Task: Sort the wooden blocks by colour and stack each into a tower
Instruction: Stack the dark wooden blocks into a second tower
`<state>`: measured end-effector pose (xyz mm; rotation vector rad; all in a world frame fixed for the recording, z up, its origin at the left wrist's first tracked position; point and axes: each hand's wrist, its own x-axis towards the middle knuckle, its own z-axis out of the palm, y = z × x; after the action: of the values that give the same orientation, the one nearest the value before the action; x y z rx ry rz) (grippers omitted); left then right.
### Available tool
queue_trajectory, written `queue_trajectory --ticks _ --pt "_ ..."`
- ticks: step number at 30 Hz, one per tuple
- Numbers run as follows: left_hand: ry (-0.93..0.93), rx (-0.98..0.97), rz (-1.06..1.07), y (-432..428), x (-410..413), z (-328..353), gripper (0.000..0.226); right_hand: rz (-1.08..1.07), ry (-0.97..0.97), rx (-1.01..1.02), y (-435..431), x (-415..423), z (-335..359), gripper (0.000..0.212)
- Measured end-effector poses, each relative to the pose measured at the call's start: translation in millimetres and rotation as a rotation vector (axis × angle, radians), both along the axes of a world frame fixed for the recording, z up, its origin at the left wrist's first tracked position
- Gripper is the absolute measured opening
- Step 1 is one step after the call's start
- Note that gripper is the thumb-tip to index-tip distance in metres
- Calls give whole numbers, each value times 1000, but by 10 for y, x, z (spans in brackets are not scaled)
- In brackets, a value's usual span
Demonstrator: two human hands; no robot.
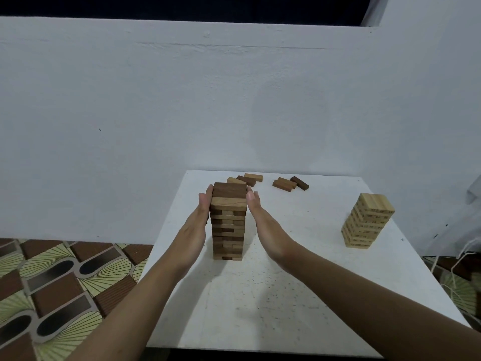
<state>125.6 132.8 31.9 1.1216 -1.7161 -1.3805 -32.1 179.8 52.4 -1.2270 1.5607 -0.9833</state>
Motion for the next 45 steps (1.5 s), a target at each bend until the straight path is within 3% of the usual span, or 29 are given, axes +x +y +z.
queue_trajectory --ticks 6,18,22,25,28,31,34,38,45 --pt "2 -23 5 -20 27 -18 90 14 10 10 15 49 50 70" --pt "-7 -72 16 -95 82 -46 80 7 28 -46 11 -22 0 67" --pt "84 -89 51 -211 218 -26 57 -80 33 -132 -28 -260 -121 67" --pt "117 -92 170 -403 304 -18 32 -175 154 -120 -145 -560 -241 48" --pt "-10 -128 204 -704 301 -107 23 -205 321 -87 -288 -836 -366 25" --pt "-241 -256 77 -1078 246 -286 19 -185 537 -31 -449 -1048 -525 18" --pt "-446 -408 -81 -1483 133 -481 18 -107 757 -6 -649 -1228 -668 27" --pt "-638 -519 -236 -1960 -125 -638 37 -19 963 30 -942 -1447 -789 46" --pt "-882 -637 -462 -2461 -527 -818 57 39 1041 49 -1417 -1843 -923 52"
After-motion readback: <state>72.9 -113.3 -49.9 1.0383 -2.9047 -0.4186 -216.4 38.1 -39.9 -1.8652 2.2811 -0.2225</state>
